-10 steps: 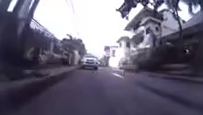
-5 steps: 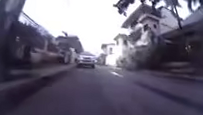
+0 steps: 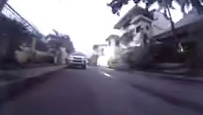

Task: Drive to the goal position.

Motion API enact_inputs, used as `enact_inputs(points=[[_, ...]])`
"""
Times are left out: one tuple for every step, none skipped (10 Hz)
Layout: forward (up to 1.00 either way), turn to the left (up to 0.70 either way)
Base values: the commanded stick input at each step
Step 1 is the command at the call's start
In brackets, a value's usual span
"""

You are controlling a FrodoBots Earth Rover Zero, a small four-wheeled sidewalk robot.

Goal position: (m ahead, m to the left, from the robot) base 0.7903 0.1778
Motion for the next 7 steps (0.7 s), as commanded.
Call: enact_inputs(points=[[0.7,-0.04],[0.7,0.0],[0.7,0.0],[0.7,0.0],[0.7,0.0],[0.7,0.0],[0.7,0.0]])
